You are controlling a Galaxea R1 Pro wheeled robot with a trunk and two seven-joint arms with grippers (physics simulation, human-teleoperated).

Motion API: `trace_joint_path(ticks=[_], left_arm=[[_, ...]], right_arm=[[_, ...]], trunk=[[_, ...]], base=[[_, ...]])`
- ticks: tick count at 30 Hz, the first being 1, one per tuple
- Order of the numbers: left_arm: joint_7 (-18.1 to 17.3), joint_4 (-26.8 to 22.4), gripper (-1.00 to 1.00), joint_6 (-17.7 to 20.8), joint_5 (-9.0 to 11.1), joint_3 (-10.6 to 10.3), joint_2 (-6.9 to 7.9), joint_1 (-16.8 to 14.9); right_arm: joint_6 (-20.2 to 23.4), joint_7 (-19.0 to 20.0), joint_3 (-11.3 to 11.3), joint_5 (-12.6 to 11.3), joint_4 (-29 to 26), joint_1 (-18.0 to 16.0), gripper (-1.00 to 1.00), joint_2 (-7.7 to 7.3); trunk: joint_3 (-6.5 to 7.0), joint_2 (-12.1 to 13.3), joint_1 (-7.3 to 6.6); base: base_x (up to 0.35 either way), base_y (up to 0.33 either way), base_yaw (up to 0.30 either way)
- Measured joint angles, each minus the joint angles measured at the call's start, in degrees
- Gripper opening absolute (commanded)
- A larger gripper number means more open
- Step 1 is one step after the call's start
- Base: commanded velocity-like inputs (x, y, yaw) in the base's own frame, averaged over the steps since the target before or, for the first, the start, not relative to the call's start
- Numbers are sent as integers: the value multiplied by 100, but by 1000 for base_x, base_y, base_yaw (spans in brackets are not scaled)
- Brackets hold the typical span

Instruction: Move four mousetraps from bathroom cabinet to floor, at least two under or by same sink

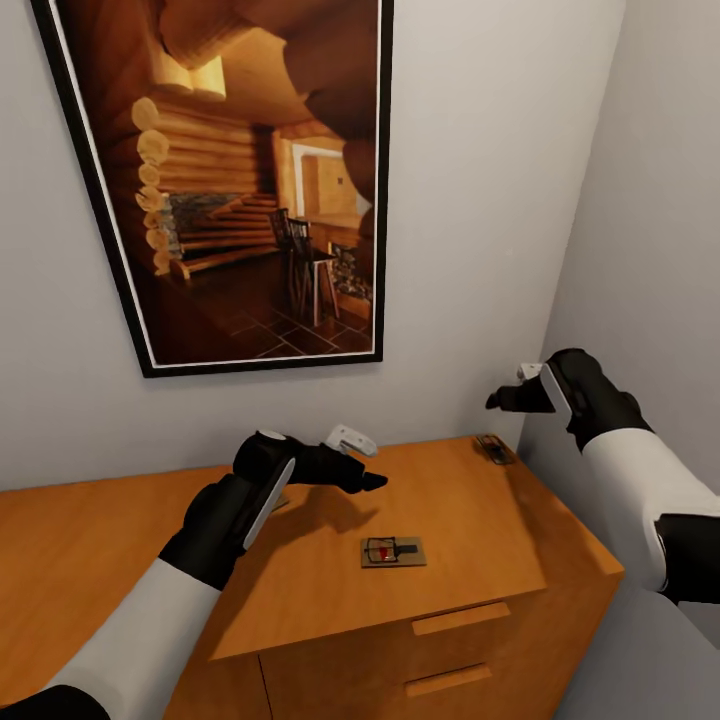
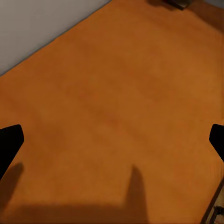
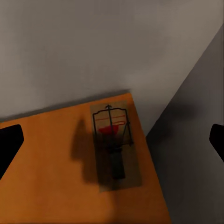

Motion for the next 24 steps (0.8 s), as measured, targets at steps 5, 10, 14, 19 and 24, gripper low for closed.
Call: trace_joint_path(ticks=[5,10,14,19,24], left_arm=[[-13,-2,100,-34,1,6,-2,1],[-12,-3,100,-137,5,10,-2,2],[-9,0,100,-215,7,20,-2,1],[-8,-1,100,-256,17,24,-5,1],[-8,-2,100,-270,24,29,-7,2]], right_arm=[[-108,0,1,-1,197,0,100,0],[-211,-1,1,9,466,0,100,1],[-381,-1,1,15,762,0,100,5],[-618,4,6,17,1069,0,100,7],[-704,20,7,20,1179,-1,100,6]], trunk=[[0,0,0],[0,0,0],[0,0,0],[0,0,0],[0,0,0]], base=[[0,0,0],[0,0,0],[0,0,0],[0,0,0],[0,0,0]])
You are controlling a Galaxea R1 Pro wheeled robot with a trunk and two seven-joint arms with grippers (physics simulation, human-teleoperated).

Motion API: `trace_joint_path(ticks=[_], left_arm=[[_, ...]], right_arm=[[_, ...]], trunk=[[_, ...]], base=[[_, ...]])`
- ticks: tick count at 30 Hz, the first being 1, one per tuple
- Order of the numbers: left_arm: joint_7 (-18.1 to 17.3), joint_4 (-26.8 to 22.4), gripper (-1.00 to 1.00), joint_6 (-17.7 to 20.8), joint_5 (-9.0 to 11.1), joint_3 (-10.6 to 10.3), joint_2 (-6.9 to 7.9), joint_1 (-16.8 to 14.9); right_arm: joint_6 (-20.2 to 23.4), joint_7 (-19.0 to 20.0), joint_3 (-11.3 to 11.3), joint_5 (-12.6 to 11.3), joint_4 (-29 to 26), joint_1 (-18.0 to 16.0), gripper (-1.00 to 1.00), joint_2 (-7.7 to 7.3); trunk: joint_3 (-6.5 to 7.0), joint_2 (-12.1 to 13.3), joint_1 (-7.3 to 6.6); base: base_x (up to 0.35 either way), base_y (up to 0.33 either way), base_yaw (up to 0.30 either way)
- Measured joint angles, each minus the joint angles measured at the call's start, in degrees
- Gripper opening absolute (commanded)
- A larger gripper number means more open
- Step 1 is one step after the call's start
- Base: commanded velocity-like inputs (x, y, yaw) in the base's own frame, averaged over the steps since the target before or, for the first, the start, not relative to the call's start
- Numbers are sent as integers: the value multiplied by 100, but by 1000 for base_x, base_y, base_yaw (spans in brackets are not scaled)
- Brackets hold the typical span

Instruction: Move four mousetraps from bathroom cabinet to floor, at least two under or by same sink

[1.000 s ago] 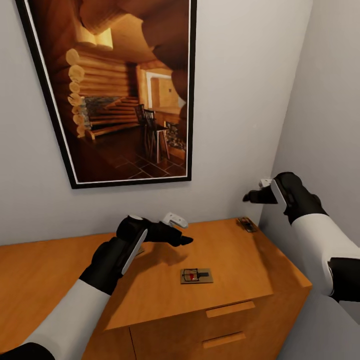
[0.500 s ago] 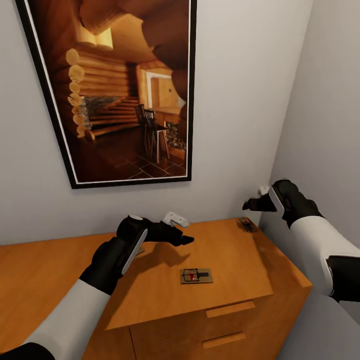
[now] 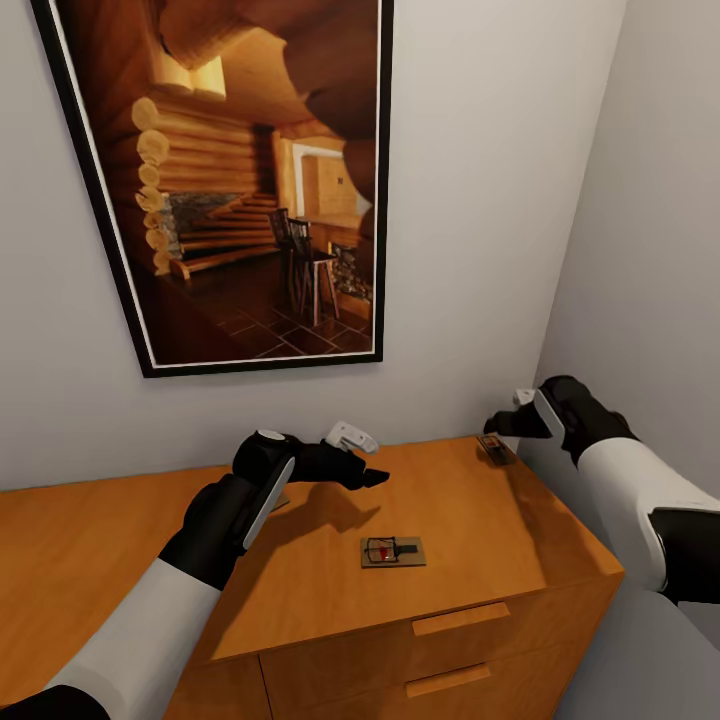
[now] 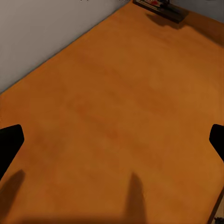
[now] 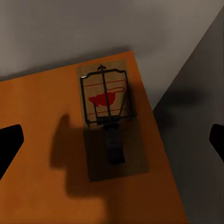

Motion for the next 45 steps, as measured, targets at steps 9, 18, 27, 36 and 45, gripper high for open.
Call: trace_joint_path(ticks=[9,18,27,36,45], left_arm=[[-1,-2,100,-10,12,15,-4,-1],[-1,-6,100,-11,17,120,-4,0],[3,-6,100,-11,14,181,-4,-1],[2,-2,100,-10,13,196,-4,0],[1,-1,100,-11,14,198,-4,0]], right_arm=[[-51,138,1,11,69,0,100,-6],[-37,161,1,16,74,0,100,-7],[-26,165,1,14,75,0,100,-7],[-29,165,8,16,75,0,100,-9],[-29,165,9,21,75,0,100,-14]], trunk=[[0,0,0],[0,0,0],[0,0,0],[0,0,0],[0,0,0]], base=[[0,0,0],[0,0,0],[3,0,0],[36,0,0],[8,0,0]])
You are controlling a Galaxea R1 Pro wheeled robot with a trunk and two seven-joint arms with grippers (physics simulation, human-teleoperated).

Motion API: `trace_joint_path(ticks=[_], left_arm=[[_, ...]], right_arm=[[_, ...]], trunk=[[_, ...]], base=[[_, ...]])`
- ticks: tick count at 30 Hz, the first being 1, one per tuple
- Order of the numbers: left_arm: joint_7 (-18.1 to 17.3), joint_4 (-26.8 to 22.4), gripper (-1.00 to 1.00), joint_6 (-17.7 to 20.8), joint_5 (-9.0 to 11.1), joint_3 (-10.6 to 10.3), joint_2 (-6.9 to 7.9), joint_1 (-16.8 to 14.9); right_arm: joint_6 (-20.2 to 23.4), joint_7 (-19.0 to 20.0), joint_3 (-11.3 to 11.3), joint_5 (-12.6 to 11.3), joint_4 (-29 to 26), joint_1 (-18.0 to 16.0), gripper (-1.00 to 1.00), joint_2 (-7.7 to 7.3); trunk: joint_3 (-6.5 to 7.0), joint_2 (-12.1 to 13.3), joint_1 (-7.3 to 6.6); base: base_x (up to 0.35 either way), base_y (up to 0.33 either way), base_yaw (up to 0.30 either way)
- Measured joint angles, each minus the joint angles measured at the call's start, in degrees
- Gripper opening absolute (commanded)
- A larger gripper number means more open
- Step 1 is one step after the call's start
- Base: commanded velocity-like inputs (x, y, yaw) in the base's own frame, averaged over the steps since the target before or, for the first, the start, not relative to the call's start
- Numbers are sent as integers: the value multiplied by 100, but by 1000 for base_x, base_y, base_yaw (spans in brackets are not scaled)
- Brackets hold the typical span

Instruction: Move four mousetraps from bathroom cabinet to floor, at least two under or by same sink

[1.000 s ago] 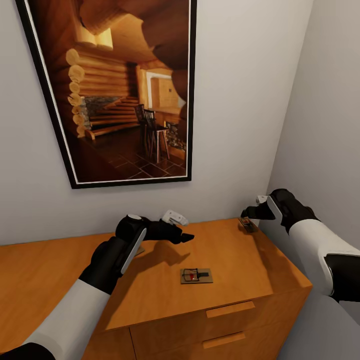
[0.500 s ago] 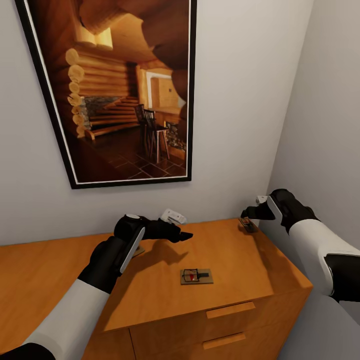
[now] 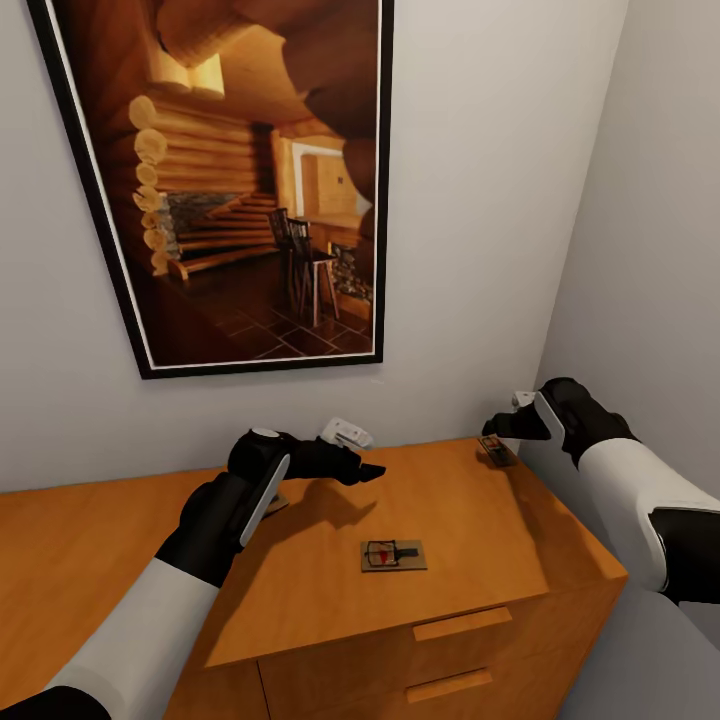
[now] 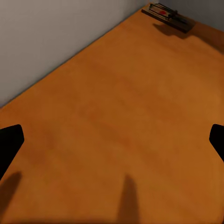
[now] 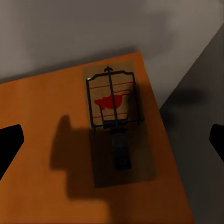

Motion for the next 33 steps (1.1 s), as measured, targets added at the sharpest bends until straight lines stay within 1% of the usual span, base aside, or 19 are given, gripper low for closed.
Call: trace_joint_path(ticks=[21,33], left_arm=[[1,0,100,-2,-4,0,0,-1],[5,0,100,-2,-4,0,0,0]], right_arm=[[-16,61,7,-4,28,0,100,-21],[-55,148,1,7,269,0,100,-27]], trunk=[[0,0,0],[0,0,0]], base=[[0,0,0],[0,0,0]])
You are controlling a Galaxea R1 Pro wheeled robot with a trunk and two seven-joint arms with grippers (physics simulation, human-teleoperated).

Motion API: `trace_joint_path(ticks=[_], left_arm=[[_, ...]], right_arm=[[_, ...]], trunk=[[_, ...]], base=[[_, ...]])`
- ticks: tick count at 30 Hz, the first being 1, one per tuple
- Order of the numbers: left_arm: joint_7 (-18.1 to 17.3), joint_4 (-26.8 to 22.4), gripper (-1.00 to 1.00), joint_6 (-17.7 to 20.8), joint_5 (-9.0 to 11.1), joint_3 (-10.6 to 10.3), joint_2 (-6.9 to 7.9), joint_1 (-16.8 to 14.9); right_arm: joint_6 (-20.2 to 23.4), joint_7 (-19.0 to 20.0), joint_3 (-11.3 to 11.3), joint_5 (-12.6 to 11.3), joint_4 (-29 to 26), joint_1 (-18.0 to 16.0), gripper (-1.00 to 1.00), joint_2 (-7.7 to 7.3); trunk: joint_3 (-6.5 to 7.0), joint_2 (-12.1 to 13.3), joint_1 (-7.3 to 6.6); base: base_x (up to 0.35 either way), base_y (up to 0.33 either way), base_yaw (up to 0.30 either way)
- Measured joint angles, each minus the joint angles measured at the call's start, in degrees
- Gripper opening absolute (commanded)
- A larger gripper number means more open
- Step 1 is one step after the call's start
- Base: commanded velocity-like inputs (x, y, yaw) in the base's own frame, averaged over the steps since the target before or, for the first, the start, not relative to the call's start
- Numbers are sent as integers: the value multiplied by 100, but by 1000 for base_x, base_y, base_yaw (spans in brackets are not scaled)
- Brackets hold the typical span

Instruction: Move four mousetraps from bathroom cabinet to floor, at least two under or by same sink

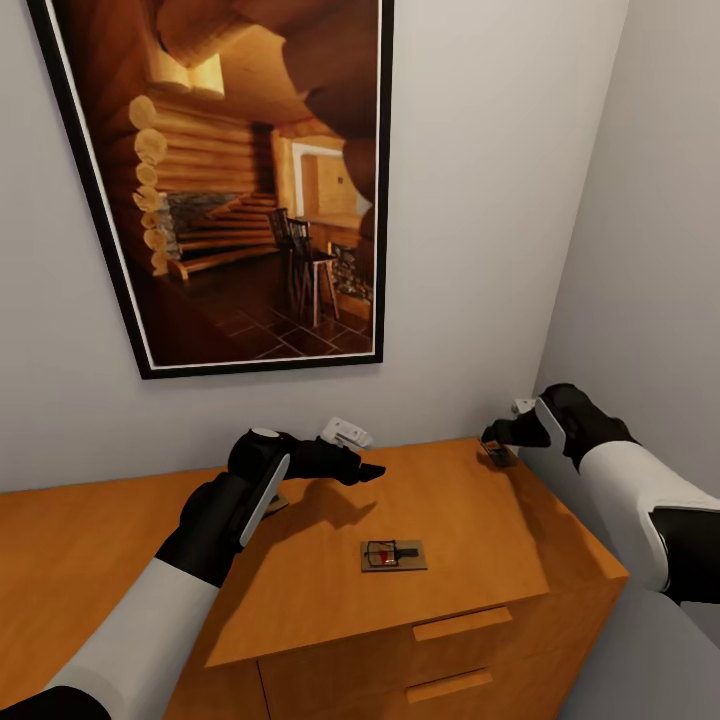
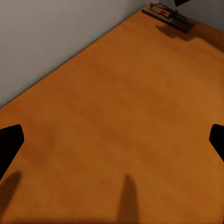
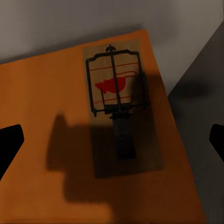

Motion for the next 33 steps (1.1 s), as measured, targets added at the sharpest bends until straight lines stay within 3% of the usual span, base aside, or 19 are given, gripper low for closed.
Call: trace_joint_path(ticks=[16,25,33], left_arm=[[0,0,100,-3,0,-7,0,0],[0,0,100,-5,0,-9,0,0],[0,0,100,-6,0,-9,0,0]], right_arm=[[-14,327,35,6,70,1,100,-46],[-11,576,619,1,68,1,100,-84],[-94,720,846,-22,73,1,100,-93]], trunk=[[0,0,0],[0,0,0],[0,0,0]], base=[[0,0,0],[0,0,0],[0,0,0]])
